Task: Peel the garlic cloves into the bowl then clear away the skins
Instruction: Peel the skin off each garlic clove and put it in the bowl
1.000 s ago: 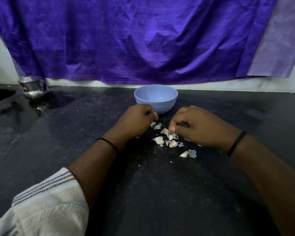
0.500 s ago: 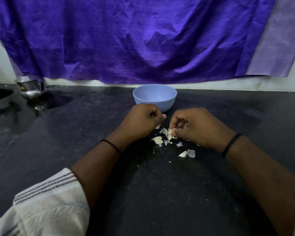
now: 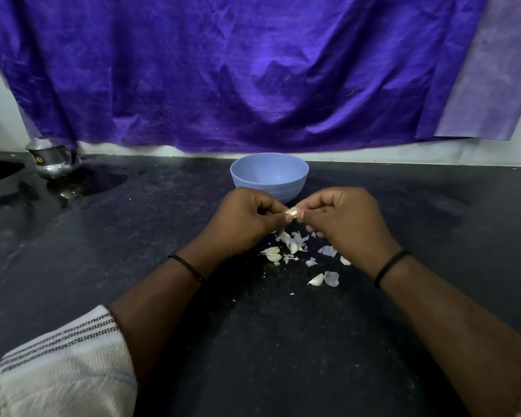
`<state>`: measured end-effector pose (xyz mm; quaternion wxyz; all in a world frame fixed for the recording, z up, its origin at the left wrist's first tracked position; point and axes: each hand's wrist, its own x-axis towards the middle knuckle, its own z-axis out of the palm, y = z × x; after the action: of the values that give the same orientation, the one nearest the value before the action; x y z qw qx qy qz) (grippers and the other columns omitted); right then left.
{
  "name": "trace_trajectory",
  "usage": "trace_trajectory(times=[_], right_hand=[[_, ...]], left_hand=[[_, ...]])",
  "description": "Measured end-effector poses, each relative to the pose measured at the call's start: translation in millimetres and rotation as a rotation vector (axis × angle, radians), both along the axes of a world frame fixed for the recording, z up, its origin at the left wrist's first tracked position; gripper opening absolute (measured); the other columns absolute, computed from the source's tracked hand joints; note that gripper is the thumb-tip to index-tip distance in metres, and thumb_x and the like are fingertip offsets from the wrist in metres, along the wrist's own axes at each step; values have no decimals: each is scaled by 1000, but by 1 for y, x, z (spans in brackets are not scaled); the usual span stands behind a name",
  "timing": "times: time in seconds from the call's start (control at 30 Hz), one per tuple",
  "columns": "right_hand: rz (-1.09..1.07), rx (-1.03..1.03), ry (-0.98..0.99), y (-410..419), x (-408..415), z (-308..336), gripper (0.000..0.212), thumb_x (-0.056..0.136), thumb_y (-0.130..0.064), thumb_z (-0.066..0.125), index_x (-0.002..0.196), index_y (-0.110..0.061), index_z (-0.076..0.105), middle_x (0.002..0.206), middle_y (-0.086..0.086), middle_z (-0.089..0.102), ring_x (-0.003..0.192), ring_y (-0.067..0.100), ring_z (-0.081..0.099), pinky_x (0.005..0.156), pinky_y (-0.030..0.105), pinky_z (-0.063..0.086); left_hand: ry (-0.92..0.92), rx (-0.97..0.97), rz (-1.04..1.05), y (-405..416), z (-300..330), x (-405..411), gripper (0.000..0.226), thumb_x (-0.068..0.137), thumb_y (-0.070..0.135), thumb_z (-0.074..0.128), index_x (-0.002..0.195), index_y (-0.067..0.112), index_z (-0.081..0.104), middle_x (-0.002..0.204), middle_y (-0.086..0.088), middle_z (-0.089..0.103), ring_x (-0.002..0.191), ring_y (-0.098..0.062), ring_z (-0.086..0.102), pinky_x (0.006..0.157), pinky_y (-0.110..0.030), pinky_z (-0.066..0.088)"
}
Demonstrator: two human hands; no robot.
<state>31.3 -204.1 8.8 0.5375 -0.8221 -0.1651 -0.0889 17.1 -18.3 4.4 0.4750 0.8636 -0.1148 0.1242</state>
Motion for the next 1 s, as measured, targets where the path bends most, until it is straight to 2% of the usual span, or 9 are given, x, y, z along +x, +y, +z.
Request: trace_trajectory(times=[0.07, 0.2, 0.37, 0.5, 0.6, 0.7, 0.77, 0.87, 1.0], right_hand=[[-36, -89, -67, 2, -2, -5, 6, 81, -19, 77, 76, -22, 77, 59, -8, 69, 50, 1, 57, 52, 21, 47], [-144, -191, -220, 6, -5, -10, 6, 77, -24, 76, 72, -22, 75, 57, -13, 66, 53, 3, 60, 50, 18, 46], [-217, -312, -381, 12, 1, -17, 11, 79, -25, 76, 70, -21, 71, 61, -8, 67, 55, 8, 61, 54, 30, 51], [-218, -376, -512, 13, -1, -16, 16, 78, -28, 74, 68, -19, 66, 60, -7, 63, 56, 11, 56, 53, 28, 44], [-212, -406, -538, 12, -1, -12, 19, 80, -32, 74, 69, -18, 65, 62, -4, 64, 57, 15, 58, 55, 31, 47], [-235, -338, -479, 11, -6, -7, 16, 80, -31, 74, 72, -18, 69, 62, -5, 66, 58, 11, 59, 59, 30, 47], [-189, -160, -305, 9, -7, -4, 8, 80, -24, 73, 74, -18, 73, 62, -4, 69, 57, 8, 61, 60, 28, 49], [-66, 72, -56, 6, -8, -1, 10, 82, -12, 69, 75, -15, 74, 65, 3, 73, 57, 12, 63, 60, 35, 54], [3, 181, 38, 5, -6, 3, 8, 85, -6, 66, 82, -7, 74, 68, 5, 73, 57, 9, 60, 54, 23, 49]], left_hand=[[-20, -6, 43, -1, -3, 0, 3, 84, 20, 78, 84, 23, 79, 71, 2, 75, 70, -20, 71, 72, -47, 59], [-59, -3, 106, -13, -11, -4, 5, 86, 21, 76, 88, 22, 81, 70, 8, 74, 64, -6, 69, 64, -28, 56], [-102, 5, 148, -21, -19, 1, 8, 88, 22, 74, 88, 19, 81, 73, 8, 75, 69, -2, 69, 69, -28, 56], [-180, 89, 144, -21, -16, -6, 12, 91, 19, 70, 88, 17, 81, 73, 5, 75, 69, -5, 68, 66, -27, 54], [-241, 161, 144, -23, -11, -7, 12, 91, 14, 69, 89, 15, 81, 77, 5, 75, 72, -4, 68, 71, -26, 55], [-243, 101, 146, -24, -6, -12, 11, 90, 13, 70, 88, 14, 80, 76, 6, 75, 72, -5, 69, 72, -21, 55], [-167, -34, 121, -24, -4, -16, 11, 90, 14, 70, 83, 12, 79, 72, 3, 74, 61, -3, 66, 62, -19, 52], [-41, -234, 44, -23, -4, -19, 11, 92, 9, 66, 86, 5, 76, 73, -11, 72, 41, -4, 48, 43, -16, 38], [25, -362, -39, -19, -2, -12, 13, 95, 5, 62, 92, 4, 74, 74, -12, 70, 41, -12, 42, 40, -19, 33]])
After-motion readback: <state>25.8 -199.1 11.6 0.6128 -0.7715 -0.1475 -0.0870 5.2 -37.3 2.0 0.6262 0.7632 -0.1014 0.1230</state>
